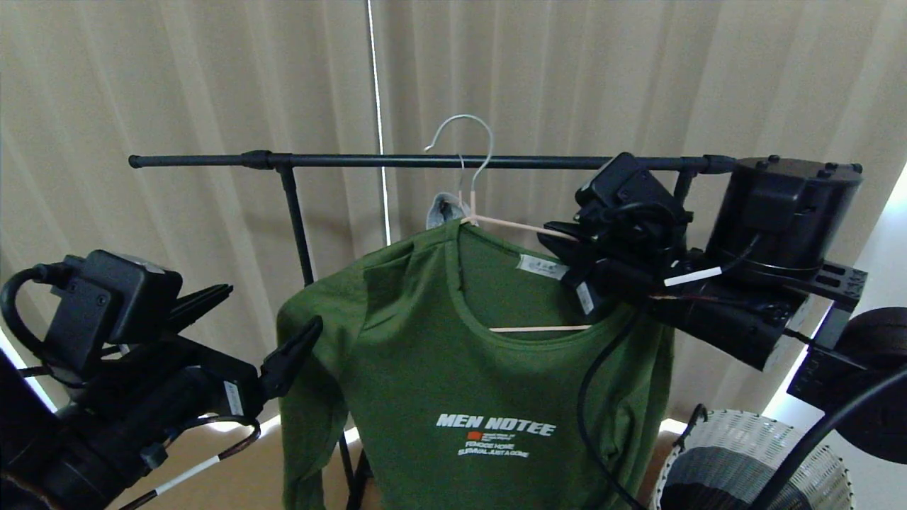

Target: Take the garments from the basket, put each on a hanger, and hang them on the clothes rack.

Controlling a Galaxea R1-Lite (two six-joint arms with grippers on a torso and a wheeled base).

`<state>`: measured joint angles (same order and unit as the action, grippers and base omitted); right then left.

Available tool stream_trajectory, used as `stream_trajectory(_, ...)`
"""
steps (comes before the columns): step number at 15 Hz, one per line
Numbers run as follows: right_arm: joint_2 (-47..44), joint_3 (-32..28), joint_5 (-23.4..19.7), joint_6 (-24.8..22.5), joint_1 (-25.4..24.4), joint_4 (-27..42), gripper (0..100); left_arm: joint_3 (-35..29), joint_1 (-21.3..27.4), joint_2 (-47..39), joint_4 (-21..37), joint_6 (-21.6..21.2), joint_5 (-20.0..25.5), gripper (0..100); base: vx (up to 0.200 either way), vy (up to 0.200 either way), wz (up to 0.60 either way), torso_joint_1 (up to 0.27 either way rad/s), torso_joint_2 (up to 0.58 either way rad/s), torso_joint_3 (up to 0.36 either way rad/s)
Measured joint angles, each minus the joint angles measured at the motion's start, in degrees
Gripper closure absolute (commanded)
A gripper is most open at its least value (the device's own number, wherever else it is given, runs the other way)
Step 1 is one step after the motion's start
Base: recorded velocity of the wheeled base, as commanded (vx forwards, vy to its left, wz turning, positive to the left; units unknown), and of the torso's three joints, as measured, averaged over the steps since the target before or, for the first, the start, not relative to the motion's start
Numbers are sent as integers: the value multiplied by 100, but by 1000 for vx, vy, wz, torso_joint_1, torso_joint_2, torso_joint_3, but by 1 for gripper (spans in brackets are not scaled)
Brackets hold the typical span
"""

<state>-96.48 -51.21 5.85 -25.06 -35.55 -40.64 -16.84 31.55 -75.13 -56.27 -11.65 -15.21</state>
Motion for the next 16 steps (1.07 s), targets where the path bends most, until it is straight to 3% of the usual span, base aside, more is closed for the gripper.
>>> stream_trajectory(4, 444, 290, -5, -2, 413, -2, 100, 24, -653, 107, 44, -22, 800, 0, 0, 0, 0, 0, 0, 0)
stream_trajectory(7, 681, 343, -60, 2, 494, -18, 100, 9, -1129, -15, 49, -156, 2036, 0, 0, 0, 0, 0, 0, 0)
stream_trajectory(9, 784, 347, -88, 13, 499, -29, 100, -28, -1204, -161, 50, -189, 2246, 0, 0, 0, 0, 0, 0, 0)
stream_trajectory(13, 968, 356, -356, 22, 466, -27, 100, -254, -1204, -505, 39, -195, 2254, 0, 0, 0, 0, 0, 0, 0)
stream_trajectory(14, 1007, 361, -380, 22, 460, -27, 100, -276, -1204, -552, 39, -197, 2252, 100, 0, 0, 0, 0, 0, 0)
stream_trajectory(16, 1057, 364, -385, 22, 430, -29, 100, -282, -1204, -614, 39, -233, 2252, 100, 0, 0, 0, 0, 0, 0)
